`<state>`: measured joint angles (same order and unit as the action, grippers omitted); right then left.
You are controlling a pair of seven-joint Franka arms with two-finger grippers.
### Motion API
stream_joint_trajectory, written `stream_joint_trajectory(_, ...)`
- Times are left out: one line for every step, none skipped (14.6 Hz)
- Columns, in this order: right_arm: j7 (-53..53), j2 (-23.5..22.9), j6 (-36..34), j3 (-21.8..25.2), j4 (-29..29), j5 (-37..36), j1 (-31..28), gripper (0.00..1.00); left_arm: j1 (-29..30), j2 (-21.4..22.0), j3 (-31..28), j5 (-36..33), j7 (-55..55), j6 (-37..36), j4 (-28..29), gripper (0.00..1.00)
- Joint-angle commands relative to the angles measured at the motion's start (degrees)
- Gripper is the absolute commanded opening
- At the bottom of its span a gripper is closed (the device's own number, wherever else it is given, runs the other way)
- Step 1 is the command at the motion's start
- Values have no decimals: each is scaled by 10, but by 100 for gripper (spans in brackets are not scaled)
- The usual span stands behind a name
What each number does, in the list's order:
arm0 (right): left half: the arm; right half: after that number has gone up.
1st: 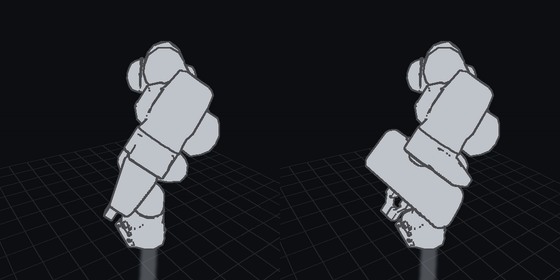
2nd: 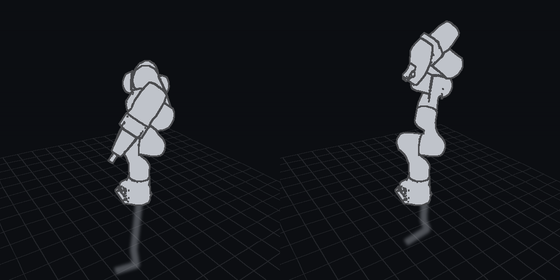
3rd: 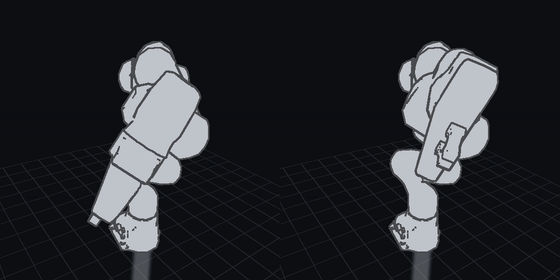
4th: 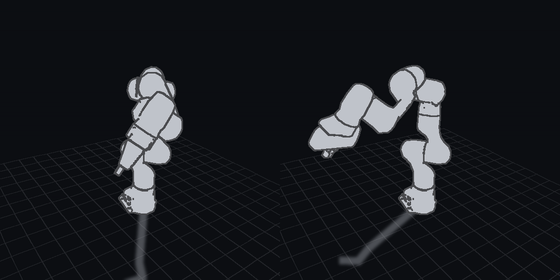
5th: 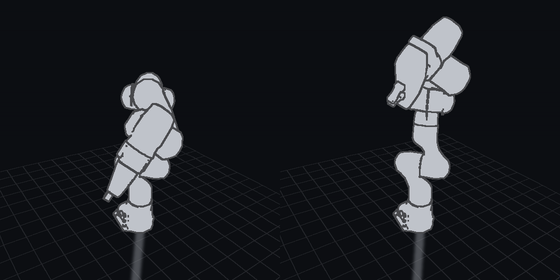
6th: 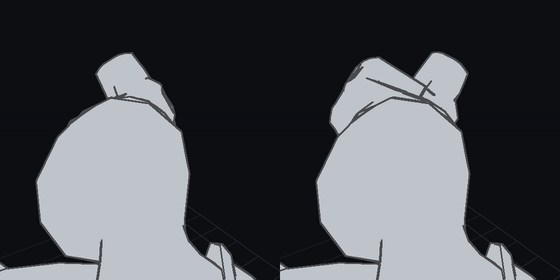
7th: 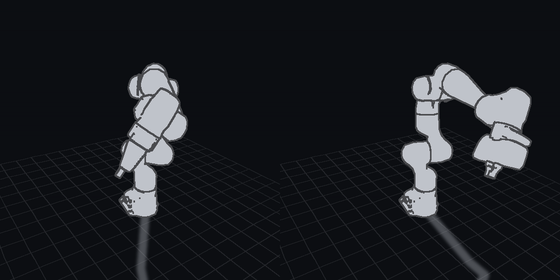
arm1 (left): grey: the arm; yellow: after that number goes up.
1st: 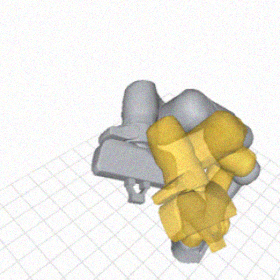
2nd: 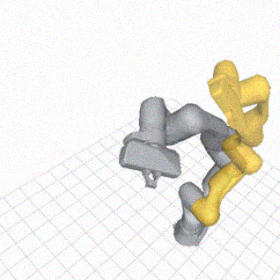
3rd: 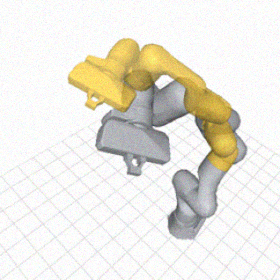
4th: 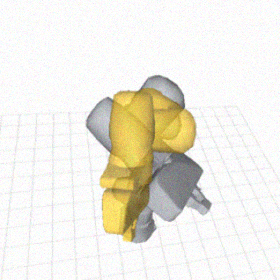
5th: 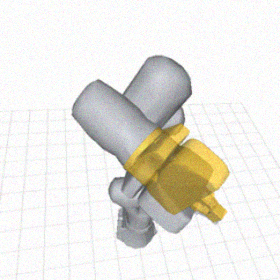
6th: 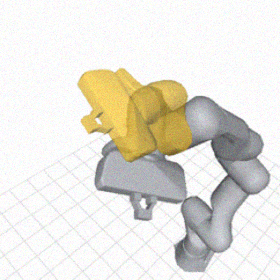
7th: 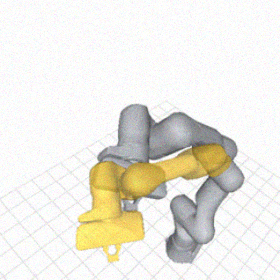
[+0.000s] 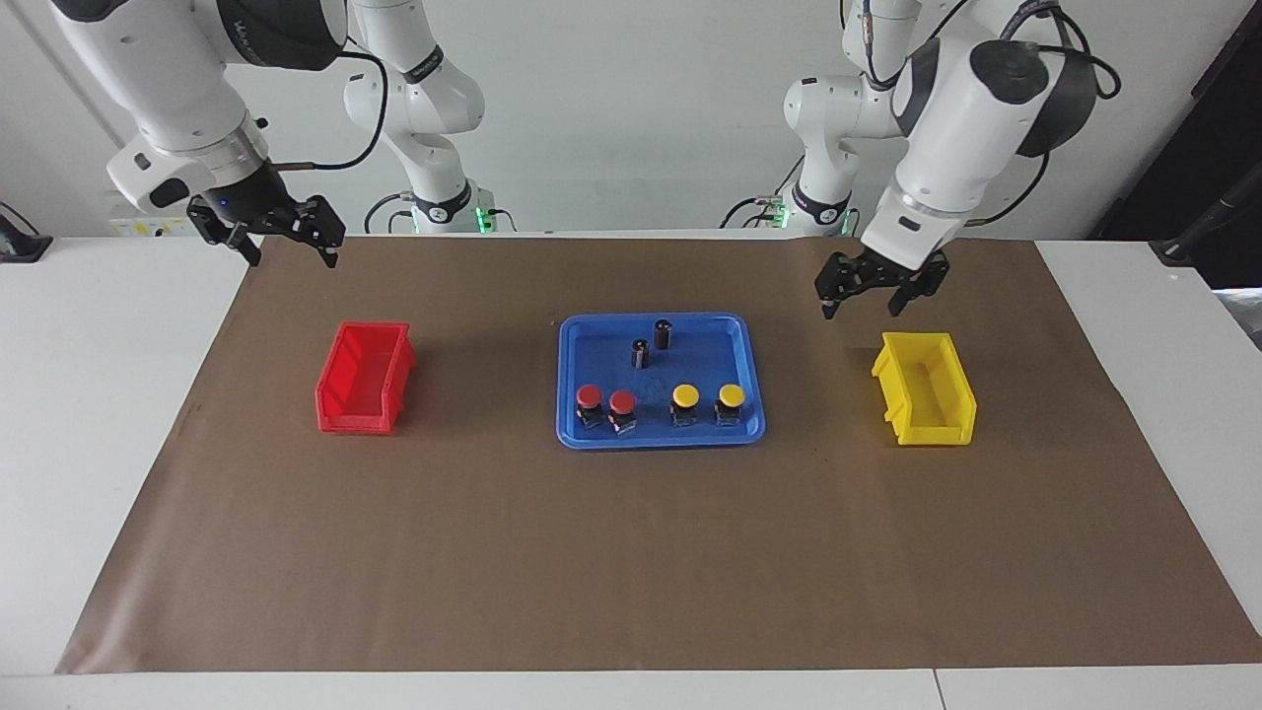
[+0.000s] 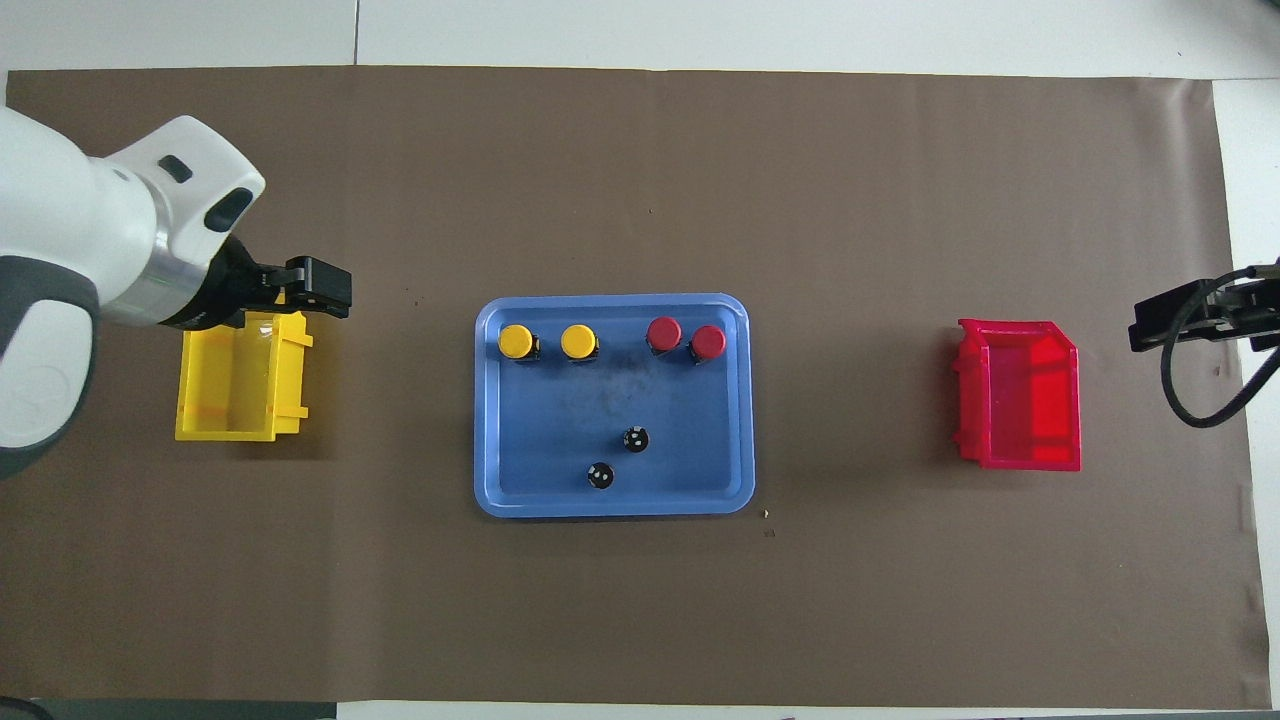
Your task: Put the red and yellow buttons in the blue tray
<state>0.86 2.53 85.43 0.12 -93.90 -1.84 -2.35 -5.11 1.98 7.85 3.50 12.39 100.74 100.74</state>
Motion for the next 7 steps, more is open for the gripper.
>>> stream_joint_trajectory(13, 7, 5, 0, -5, 6, -2, 100, 48, -8, 4, 6, -25, -15, -39, 99)
stream_joint_trajectory(14, 7, 5, 0, -5, 6, -2, 100, 61, -27, 5, 3, -25, -21, -61, 99)
stream_joint_trajectory(14, 7, 5, 0, -5, 6, -2, 100, 64, -35, 5, 2, -25, -28, -78, 99)
stream_joint_trajectory(13, 7, 5, 0, -5, 6, -2, 100, 64, -39, 5, -5, -25, -33, -86, 99)
stream_joint_trajectory(12, 7, 5, 0, -5, 6, -2, 100, 64, -41, 5, -16, -26, -41, -94, 99)
stream_joint_trajectory(12, 7, 5, 0, -5, 6, -2, 100, 69, -44, 4, -16, -26, -50, -99, 99)
stream_joint_trajectory(12, 7, 5, 0, -5, 6, -2, 100, 80, -45, 4, -17, -27, -52, -100, 99)
